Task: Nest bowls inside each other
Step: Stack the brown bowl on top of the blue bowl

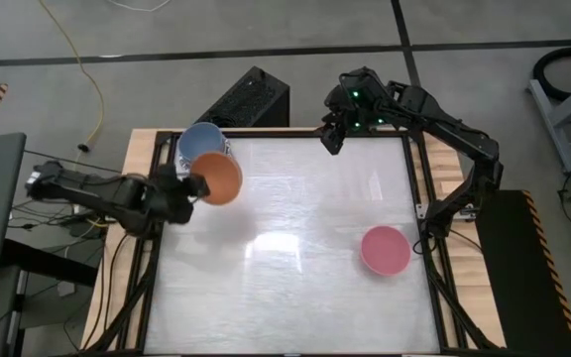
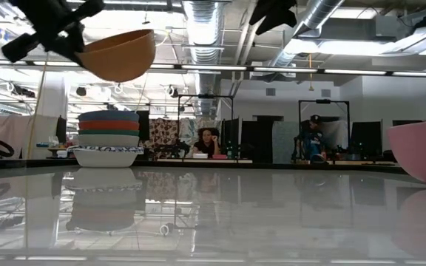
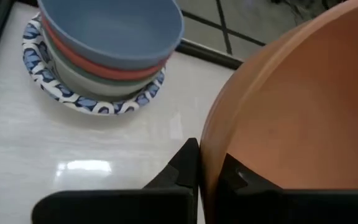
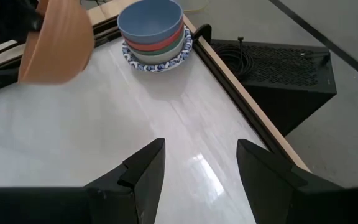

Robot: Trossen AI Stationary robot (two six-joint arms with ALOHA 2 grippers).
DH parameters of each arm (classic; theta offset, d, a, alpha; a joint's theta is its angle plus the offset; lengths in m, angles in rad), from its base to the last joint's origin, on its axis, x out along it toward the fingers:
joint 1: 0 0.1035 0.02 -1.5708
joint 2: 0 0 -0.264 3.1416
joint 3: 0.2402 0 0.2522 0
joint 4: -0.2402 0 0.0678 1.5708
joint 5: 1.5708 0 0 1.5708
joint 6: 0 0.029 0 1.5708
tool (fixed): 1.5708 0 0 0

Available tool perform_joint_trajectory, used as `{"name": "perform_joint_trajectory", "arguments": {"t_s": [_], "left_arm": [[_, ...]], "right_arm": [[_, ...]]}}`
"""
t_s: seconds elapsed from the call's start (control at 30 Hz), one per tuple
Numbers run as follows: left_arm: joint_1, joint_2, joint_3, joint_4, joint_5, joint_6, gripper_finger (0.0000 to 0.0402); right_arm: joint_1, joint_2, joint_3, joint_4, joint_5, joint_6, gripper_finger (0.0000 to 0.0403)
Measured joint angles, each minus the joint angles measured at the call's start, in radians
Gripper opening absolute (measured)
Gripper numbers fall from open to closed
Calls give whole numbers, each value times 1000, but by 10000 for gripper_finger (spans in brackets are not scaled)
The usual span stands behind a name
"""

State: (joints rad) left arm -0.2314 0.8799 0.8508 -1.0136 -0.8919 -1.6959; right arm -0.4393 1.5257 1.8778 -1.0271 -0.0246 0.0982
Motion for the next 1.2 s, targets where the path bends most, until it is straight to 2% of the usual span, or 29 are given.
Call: {"name": "perform_joint_trajectory", "arguments": {"t_s": [0.13, 0.33, 0.4, 0.6, 0.73, 0.83, 1.0, 1.2], "left_arm": [[121, 0, 73, -15, 87, 16, 0], [258, 5, 153, -27, 210, 144, 0], [295, 22, 167, -24, 199, 136, 0], [417, 73, 183, -26, 80, 173, 0], [487, 103, 183, -10, 105, 190, 0], [507, 126, 183, 8, 135, 218, 0], [509, 143, 183, 41, 100, 232, 0], [509, 141, 183, 41, 16, 288, 0]], "right_arm": [[0, 0, 0, 5, 0, -2, 218], [1, 1, 0, 34, 0, -16, 218], [10, 19, 0, 110, 0, 20, 218], [41, 112, 0, 289, 1, 54, 218], [67, 190, 0, 416, 0, 56, 218], [87, 245, -2, 561, 22, 62, 218], [123, 326, 0, 752, 155, 38, 218], [153, 395, -1, 864, 160, 26, 218]]}}
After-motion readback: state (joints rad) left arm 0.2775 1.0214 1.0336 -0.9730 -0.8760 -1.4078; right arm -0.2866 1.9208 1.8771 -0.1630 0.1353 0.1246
